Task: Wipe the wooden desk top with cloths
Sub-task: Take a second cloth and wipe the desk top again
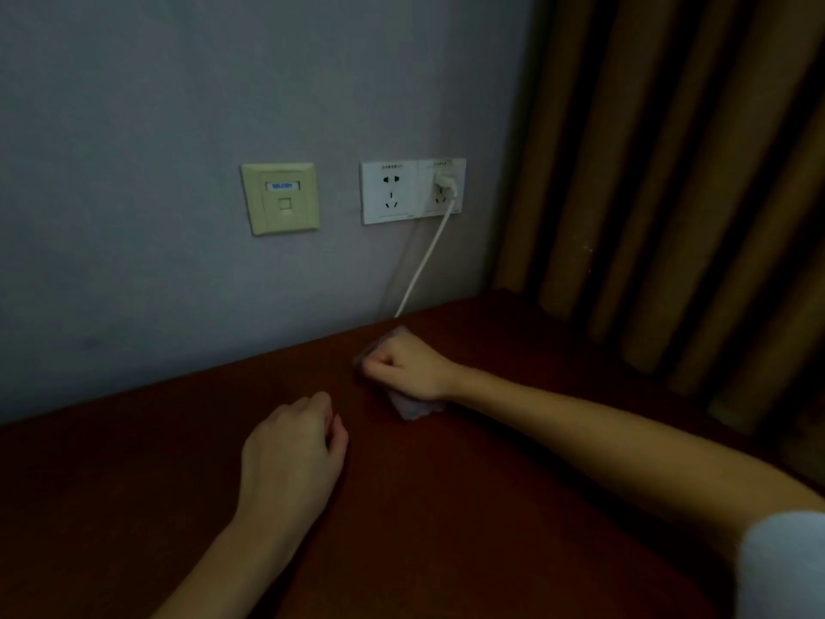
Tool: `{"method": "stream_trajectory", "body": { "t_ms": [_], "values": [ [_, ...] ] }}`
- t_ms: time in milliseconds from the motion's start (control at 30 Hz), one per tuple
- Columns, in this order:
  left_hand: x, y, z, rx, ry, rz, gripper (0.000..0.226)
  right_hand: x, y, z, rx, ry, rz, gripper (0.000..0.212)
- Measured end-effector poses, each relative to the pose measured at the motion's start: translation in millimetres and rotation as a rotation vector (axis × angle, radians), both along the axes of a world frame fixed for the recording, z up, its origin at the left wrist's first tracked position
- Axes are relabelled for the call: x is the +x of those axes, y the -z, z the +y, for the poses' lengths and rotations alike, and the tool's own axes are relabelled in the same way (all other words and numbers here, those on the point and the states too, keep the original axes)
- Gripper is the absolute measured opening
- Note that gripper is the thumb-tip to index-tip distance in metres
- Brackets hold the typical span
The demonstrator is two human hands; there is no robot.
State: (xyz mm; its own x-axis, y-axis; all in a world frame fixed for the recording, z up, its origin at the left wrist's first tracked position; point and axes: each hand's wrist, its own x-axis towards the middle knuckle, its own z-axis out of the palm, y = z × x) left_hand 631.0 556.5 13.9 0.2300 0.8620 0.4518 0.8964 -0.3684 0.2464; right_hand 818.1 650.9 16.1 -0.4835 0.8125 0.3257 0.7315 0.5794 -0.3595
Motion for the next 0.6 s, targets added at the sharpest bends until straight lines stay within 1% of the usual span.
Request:
{"method": "stream_trajectory", "body": {
  "t_ms": [33,133,233,267,333,400,467,533,600],
  "values": [
    [-0.4,0.0,0.3,-0.003,0.0,-0.002,0.038,-5.1,-1.5,13.3,-0.028,0.04,0.031,0.04],
    [-2.0,1.5,0.7,-0.029,-0.013,-0.005,0.036,23.2,-13.4,57.0,-0.104,0.316,0.073,0.045],
    [-1.1,-2.4,-0.8,-0.029,-0.011,-0.017,0.034,88.8,-17.7,80.0,-0.116,0.598,0.096,0.045],
    [-1.0,-3.0,-0.8,-0.034,-0.008,-0.024,0.033,113.1,-17.0,81.0,-0.109,0.702,0.093,0.043],
    [-0.1,-3.8,-1.4,-0.046,-0.011,-0.032,0.032,156.2,-13.6,73.1,-0.098,0.862,0.098,0.044],
    [0.1,-3.7,-0.5,-0.042,-0.013,-0.033,0.035,182.7,-11.0,57.1,-0.087,0.918,0.131,0.048],
    [0.6,-1.2,1.2,-0.021,-0.003,-0.028,0.04,190.3,-10.8,36.6,-0.098,0.908,0.152,0.052],
    [0.1,1.4,1.6,-0.003,0.007,-0.032,0.043,180.1,-11.8,12.2,-0.128,0.841,0.141,0.056],
    [-0.7,2.0,1.4,0.004,0.022,-0.019,0.041,158.8,-8.6,-11.7,-0.146,0.753,0.121,0.056]
  ]
}}
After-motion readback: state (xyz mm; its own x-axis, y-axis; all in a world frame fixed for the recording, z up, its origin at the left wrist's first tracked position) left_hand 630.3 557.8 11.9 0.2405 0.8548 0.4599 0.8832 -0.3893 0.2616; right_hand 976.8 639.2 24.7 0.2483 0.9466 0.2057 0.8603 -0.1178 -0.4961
